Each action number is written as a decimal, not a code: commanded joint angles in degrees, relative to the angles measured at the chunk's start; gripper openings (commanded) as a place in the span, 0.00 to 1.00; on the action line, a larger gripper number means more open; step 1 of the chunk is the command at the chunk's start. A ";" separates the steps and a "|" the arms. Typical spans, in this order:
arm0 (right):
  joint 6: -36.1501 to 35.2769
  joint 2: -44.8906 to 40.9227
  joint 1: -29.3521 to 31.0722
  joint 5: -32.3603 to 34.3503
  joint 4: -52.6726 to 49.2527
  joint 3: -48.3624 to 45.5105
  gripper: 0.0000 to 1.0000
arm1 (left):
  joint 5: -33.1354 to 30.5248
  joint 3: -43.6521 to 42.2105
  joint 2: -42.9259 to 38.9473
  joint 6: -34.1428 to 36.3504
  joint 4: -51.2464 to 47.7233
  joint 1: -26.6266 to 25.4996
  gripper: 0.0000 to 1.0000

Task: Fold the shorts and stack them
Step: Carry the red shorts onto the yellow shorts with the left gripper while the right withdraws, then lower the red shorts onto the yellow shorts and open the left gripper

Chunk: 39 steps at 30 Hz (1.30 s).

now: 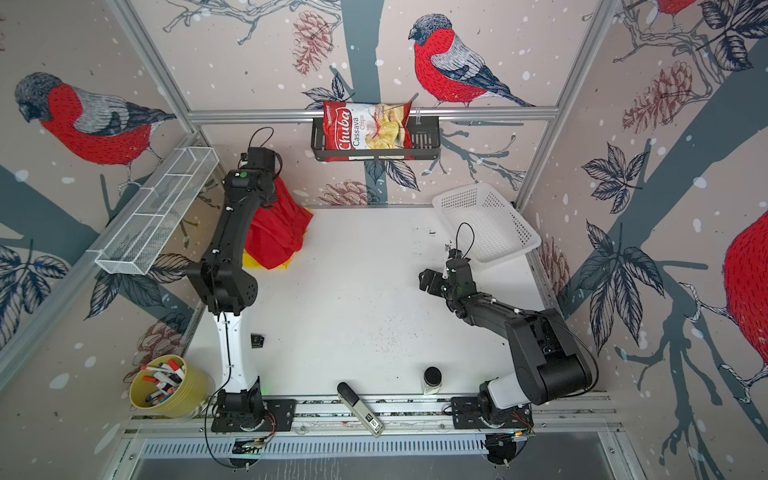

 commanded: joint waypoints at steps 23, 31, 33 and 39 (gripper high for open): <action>1.04 2.36 0.77 -1.17 1.34 1.35 0.92 | -1.81 -19.97 -5.88 -6.39 5.38 3.14 0.64; -0.01 -10.38 3.03 7.62 0.30 -1.74 0.99 | 6.31 -45.20 -27.41 -8.27 19.26 -8.04 0.67; -0.15 -15.93 3.36 10.90 -1.52 -2.61 0.99 | 10.21 -49.46 -33.21 -10.41 22.34 -8.63 0.69; 1.82 -33.77 3.44 20.36 -7.81 -5.95 0.99 | 23.60 -68.40 -55.49 -11.12 41.52 -9.13 0.93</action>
